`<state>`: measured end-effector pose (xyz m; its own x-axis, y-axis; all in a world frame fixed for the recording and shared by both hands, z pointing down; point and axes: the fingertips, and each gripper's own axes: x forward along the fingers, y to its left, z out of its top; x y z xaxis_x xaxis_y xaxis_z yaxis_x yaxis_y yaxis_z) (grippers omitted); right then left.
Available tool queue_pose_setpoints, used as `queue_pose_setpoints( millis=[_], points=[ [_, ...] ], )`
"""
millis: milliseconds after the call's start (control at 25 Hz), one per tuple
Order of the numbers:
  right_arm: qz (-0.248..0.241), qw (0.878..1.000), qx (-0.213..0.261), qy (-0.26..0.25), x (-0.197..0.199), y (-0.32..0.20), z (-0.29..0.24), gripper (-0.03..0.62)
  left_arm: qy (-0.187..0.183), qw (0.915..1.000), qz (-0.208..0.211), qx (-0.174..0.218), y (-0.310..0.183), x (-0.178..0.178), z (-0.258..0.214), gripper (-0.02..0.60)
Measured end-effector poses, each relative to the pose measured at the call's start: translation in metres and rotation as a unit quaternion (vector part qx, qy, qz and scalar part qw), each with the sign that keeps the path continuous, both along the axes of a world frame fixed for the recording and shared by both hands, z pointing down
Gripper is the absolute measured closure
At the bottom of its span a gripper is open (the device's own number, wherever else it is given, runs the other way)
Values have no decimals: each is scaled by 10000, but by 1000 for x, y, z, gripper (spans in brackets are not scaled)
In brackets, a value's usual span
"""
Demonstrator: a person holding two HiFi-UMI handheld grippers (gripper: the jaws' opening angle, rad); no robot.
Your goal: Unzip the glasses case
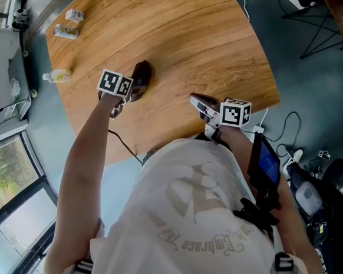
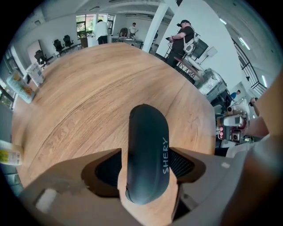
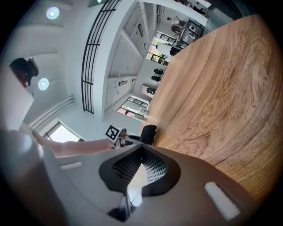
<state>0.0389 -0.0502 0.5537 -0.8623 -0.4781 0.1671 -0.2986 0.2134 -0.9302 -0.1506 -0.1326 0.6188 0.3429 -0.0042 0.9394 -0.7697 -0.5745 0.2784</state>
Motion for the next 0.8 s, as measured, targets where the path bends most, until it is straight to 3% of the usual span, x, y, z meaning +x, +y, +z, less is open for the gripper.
queue_pose_setpoints(
  millis=[240, 400, 480, 600, 800],
  points=[
    [-238, 9997, 53, -25, 2, -3, 0, 586, -90, 9968, -590, 531, 7, -22, -19, 225],
    [-488, 9987, 111, -35, -5, -5, -2, 585, -33, 9892, -998, 1070, 18, -34, -36, 237],
    [-612, 9980, 129, 27, -8, -4, 1, 585, 80, 9789, -1315, 1562, 19, -39, -52, 277],
    [-801, 9966, 131, 171, -8, -3, 7, 585, 406, 9562, -1822, 2255, 31, -39, -80, 351],
    [-1135, 9922, 264, 438, -9, -2, 10, 585, 884, 9319, -2087, 2832, 67, -20, -104, 466]
  ],
)
